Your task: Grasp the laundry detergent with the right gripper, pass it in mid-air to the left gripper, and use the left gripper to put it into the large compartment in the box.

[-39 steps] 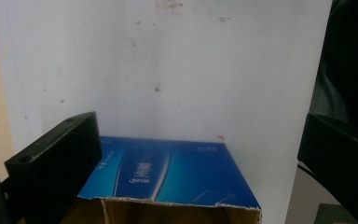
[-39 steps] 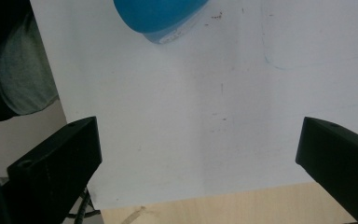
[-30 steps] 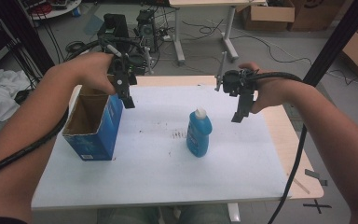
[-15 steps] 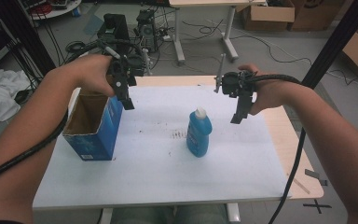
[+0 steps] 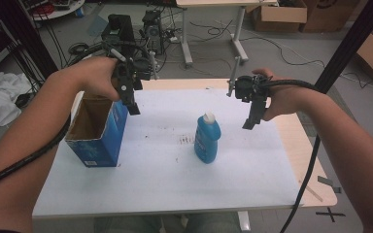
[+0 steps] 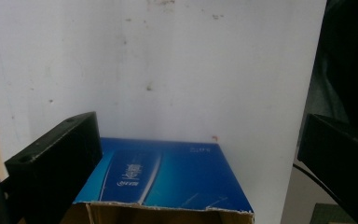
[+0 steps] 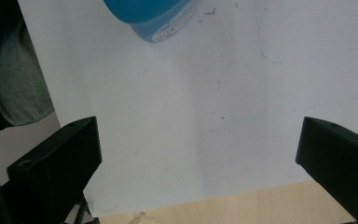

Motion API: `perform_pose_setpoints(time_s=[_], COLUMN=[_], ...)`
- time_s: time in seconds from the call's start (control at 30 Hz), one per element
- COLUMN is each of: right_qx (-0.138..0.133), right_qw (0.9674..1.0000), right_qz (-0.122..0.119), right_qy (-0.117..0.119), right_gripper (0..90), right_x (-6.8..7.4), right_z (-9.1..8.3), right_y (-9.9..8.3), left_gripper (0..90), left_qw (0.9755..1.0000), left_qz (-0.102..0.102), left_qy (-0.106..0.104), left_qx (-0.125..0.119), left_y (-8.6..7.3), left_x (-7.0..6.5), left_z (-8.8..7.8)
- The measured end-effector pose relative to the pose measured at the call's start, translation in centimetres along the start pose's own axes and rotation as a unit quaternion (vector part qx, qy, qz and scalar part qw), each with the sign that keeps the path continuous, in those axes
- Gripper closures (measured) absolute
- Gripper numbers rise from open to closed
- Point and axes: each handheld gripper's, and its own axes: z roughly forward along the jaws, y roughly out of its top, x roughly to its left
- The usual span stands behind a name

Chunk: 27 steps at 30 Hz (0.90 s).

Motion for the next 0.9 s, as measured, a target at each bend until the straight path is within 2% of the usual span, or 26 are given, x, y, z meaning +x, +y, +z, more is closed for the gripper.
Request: perform_pose_setpoints(time_s=[0.07,0.23,0.33,0.4,0.47,0.53,0.6,0.63,0.67,0.8,0.9], right_qx=[-0.004,-0.051,-0.087,-0.122,-0.159,-0.197,-0.236,-0.256,-0.267,-0.31,-0.33], right_qw=[1.0,0.9982,0.9951,0.9907,0.9839,0.9749,0.9629,0.9554,0.9511,0.9306,0.9186], right_qz=[0.004,0.023,0.036,0.053,0.074,0.095,0.12,0.134,0.143,0.182,0.203], right_qy=[-0.004,-0.022,-0.028,-0.03,-0.033,-0.043,-0.055,-0.058,-0.059,-0.069,-0.077], right_gripper=[0.0,0.0,0.0,0.0,0.0,0.0,0.0,0.0,0.0,0.0,0.0], right_x=[-0.1,0.0,0.0,0.0,0.2,0.5,1.0,1.3,1.6,3.0,4.2], right_z=[0.1,-0.1,-0.5,-0.6,-0.7,-0.6,-0.4,-0.1,0.1,1.6,3.0], right_y=[-0.1,-0.7,-1.3,-2.0,-2.8,-3.8,-5.0,-5.7,-6.2,-8.5,-10.0], left_gripper=[0.1,0.1,0.1,0.1,0.1,0.1,0.1,0.1,0.1,0.1,0.1], left_qw=[1.0,1.0,1.0,1.0,0.9999,0.9999,0.9998,0.9998,0.9998,0.9996,0.9993], left_qz=[-0.002,0.002,0.004,0.006,0.01,0.011,0.016,0.017,0.018,0.024,0.031], left_qy=[0.0,-0.001,0.001,0.0,0.002,0.003,0.005,0.005,0.006,0.008,0.01], left_qx=[-0.004,-0.001,-0.006,-0.003,-0.004,-0.007,-0.007,-0.008,-0.007,-0.013,-0.015], left_y=[0.0,0.0,0.0,0.0,0.0,-0.1,-0.1,-0.1,-0.1,0.0,0.2], left_x=[0.0,-0.2,-0.3,-0.5,-0.7,-0.9,-1.1,-1.1,-1.2,-1.6,-2.0], left_z=[0.3,0.6,0.6,0.6,0.5,0.4,0.3,0.3,0.2,0.1,0.0])
